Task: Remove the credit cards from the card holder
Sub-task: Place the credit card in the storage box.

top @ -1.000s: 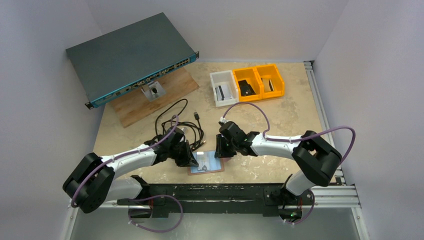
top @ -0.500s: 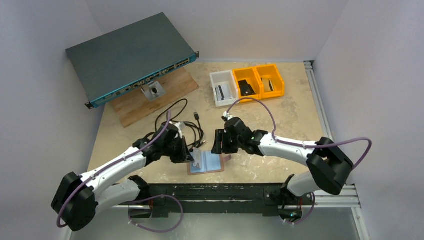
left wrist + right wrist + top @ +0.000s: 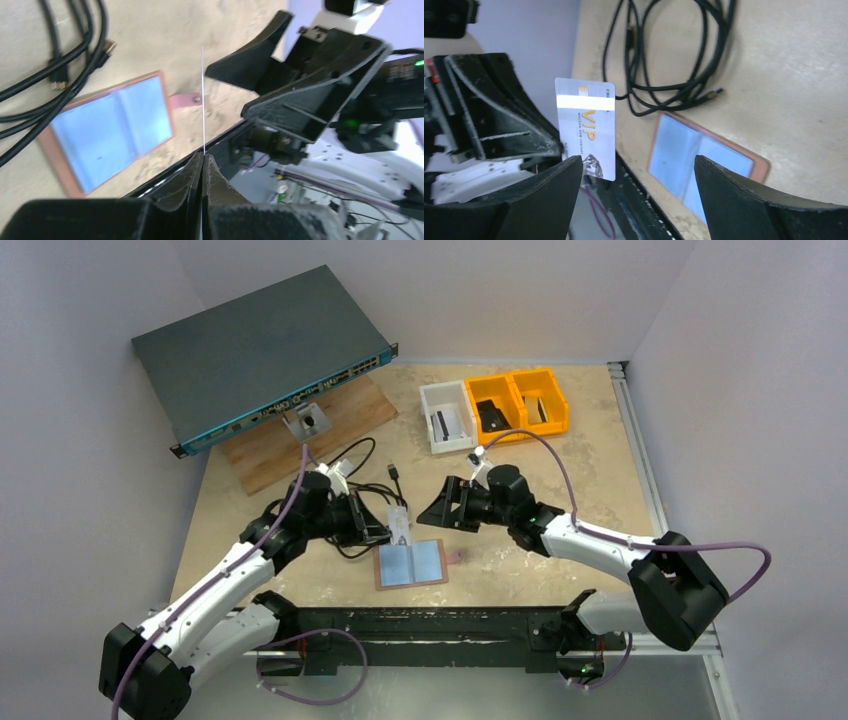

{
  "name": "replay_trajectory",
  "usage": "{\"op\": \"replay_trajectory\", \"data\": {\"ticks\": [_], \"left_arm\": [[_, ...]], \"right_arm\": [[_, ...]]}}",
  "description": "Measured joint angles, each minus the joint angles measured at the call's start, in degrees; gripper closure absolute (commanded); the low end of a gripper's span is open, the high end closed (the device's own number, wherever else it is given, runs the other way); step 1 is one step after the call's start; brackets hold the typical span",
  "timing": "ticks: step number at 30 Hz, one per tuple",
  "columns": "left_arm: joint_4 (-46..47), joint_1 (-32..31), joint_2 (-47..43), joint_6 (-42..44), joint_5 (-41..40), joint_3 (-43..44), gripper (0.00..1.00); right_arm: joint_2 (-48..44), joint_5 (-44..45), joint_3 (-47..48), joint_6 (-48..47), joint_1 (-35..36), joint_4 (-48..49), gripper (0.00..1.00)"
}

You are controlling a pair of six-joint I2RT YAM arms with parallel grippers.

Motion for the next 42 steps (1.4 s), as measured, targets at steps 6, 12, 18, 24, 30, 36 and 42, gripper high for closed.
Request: {"op": "replay_trajectory", "data": {"ticks": [6,12,18,24,30,36,42], "left_arm": [[11.3,2.3,1.0,-7.3,6.3,-0.1,1.00],[18.9,2.4,3.5,-11.5,9.9,-0.4,1.00],[21.1,2.4,4.8,-12.5,11.9,-0.4,1.00],[14.6,2.4,5.9,-9.0,11.8,0.9,0.57],[2.7,2.6,5.6,-1.8,8.0,5.8,0.27],[-5.4,2.6,5.4,4.2,4.2,9.2,0.16],[-9.6,2.6,5.5,8.2,2.6,10.1,0.16]], "right_arm": [[0.0,-5.5,-1.9,8.5,-1.6,15.9,0.24],[2.6,-8.6,-2.4,15.4,-1.9,29.1,0.51],[5.8,-10.6,-4.4,20.5,-2.8,37.0,0.96],[5.7,-11.7,-4.7,21.5,-3.5,37.5,1.00],[1.8,-11.6,-2.8,15.2,-7.7,25.6,1.00],[2.3,-9.7,8.5,4.4,-14.2,9.0,1.00],[12.3,-5.5,22.9,-5.3,-18.1,-2.8,1.00]]}}
